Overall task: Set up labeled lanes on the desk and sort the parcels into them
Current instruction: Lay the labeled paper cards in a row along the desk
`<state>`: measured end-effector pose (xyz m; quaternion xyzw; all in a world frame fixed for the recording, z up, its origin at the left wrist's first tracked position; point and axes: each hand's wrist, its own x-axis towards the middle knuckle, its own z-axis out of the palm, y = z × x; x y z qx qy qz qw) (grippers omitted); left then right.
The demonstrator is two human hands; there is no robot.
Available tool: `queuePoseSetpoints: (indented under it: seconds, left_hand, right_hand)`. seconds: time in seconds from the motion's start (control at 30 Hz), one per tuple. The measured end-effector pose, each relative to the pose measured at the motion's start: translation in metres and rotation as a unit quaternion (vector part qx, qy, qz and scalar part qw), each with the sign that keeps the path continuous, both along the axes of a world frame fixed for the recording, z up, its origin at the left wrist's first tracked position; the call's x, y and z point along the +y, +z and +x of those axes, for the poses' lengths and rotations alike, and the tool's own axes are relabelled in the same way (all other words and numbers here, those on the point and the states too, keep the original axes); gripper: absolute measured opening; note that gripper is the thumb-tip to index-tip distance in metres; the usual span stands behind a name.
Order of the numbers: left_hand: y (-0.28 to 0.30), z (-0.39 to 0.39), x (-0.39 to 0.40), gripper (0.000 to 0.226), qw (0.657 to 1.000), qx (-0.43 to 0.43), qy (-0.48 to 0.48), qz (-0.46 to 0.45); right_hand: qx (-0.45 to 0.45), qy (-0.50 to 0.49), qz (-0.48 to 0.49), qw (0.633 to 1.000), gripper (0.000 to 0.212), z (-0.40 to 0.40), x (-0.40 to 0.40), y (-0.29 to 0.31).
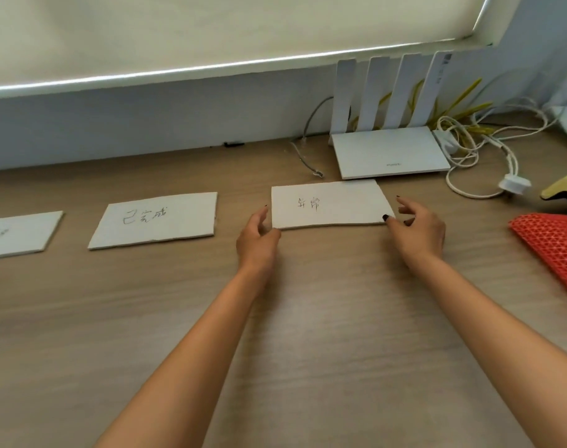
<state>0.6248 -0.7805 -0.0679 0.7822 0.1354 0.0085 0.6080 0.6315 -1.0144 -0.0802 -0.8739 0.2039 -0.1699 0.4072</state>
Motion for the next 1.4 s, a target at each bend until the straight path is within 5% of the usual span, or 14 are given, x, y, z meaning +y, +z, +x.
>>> queuePoseSetpoints:
  seconds: [0.43,0.83,1.4]
  left_hand:
    - [0.090,-0.194,0.050,0.055,0.995,0.006,0.000,-0.100]
    - [0.183,-0.357,0.150,0.062,0.993,-0.041,0.006,-0.107]
    - [0.247,-0.561,0.406,0.065,0.992,-0.100,-0.044,-0.066]
  right_hand:
    - [0.036,0.201,0.227,0.952,0.075,-0.191,0.079,0.100]
    - [0.011,0.252,0.217,0.943,0.081,-0.351,0.186,0.181]
    - [-0.037,0.307,0.153,0.939,0.087,-0.543,0.458,0.246]
